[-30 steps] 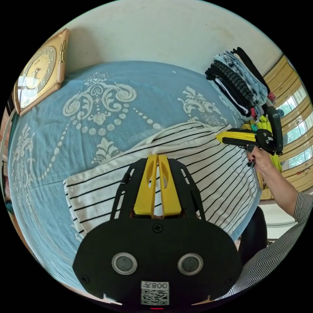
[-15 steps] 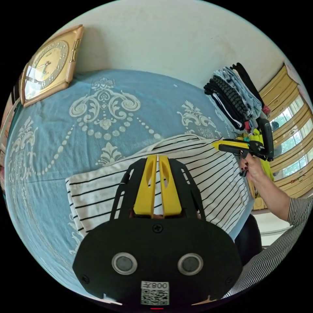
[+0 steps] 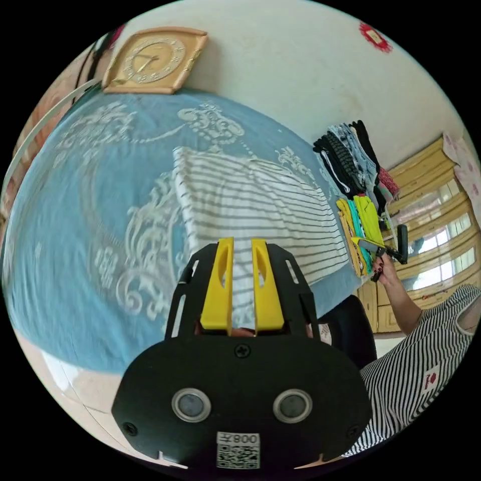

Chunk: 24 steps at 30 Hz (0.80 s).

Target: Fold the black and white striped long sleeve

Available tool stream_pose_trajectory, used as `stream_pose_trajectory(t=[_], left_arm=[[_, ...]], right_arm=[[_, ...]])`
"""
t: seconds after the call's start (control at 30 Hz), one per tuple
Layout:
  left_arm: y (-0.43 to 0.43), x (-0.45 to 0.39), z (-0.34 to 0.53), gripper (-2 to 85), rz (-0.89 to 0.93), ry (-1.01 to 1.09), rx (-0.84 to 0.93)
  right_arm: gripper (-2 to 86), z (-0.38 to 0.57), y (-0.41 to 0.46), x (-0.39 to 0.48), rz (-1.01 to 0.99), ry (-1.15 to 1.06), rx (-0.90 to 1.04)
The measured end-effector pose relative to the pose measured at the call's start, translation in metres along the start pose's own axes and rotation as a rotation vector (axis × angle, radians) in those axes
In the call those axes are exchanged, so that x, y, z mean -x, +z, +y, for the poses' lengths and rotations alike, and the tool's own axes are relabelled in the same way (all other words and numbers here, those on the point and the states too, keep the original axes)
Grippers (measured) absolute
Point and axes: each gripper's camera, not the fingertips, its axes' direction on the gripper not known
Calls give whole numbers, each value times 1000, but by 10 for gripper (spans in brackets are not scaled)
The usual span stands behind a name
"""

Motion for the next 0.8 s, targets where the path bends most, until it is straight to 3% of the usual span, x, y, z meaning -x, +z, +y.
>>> stream_pose_trajectory(t=[0.17,0.37,0.8], left_arm=[[-5,24,72,77,3,-207,-20],[30,17,92,48,-47,-233,60],[77,-19,146,23,-32,-289,24]], right_arm=[[44,55,4,-29,-96,83,24],[41,64,28,-53,-214,147,64],[2,87,53,-96,-235,183,99]])
